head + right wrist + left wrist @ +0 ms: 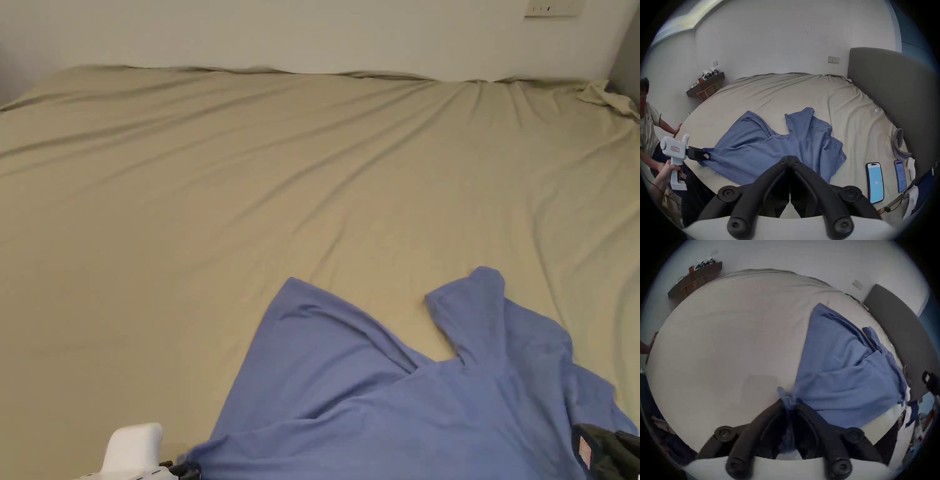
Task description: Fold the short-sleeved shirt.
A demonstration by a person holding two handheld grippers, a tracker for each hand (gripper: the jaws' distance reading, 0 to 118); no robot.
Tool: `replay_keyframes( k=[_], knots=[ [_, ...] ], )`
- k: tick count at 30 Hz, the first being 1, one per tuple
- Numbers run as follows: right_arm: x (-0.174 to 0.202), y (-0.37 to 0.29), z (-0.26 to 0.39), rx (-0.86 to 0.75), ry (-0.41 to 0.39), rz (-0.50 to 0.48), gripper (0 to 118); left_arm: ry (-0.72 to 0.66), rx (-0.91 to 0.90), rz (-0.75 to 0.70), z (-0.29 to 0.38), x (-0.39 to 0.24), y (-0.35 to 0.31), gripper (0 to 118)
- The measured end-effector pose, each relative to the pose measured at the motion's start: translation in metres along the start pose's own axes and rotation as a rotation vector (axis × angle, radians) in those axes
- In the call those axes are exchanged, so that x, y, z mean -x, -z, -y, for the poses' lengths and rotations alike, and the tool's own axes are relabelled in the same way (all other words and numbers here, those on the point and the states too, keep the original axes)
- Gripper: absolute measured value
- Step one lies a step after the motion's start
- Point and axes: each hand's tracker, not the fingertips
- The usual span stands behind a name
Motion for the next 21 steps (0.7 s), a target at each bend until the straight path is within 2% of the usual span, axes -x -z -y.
replay_keyframes(
  k=[3,10,11,12,13,14,16,17,21],
  knots=[
    [-0.002,0.006,0.000,0.012,-0.002,-0.002,3,0.021,0.020,-0.035,0.000,-0.004,0.000,5],
    [-0.020,0.023,-0.027,0.018,-0.014,-0.007,3,0.006,-0.023,0.002,-0.003,-0.006,-0.023,5],
    [-0.026,0.030,-0.039,0.017,-0.011,-0.011,13,-0.006,-0.032,0.016,-0.004,-0.005,-0.027,5],
    [-0.034,0.040,-0.051,0.008,-0.001,-0.007,44,-0.025,-0.048,0.027,-0.005,-0.004,-0.031,5],
    [-0.042,0.051,-0.062,0.004,-0.001,-0.003,83,-0.038,-0.051,0.037,-0.006,-0.003,-0.034,5],
    [-0.052,0.071,-0.079,0.035,0.001,0.002,116,-0.046,-0.055,0.044,-0.007,-0.004,-0.036,5],
    [-0.072,0.118,-0.100,0.154,0.024,-0.051,118,-0.045,-0.061,0.043,-0.009,-0.006,-0.038,5],
    [-0.085,0.143,-0.104,0.146,0.070,-0.062,118,-0.041,-0.063,0.039,-0.010,-0.008,-0.038,5],
    [-0.128,0.246,-0.105,0.364,0.184,0.049,118,-0.033,-0.064,0.038,-0.015,-0.012,-0.036,5]
  ],
)
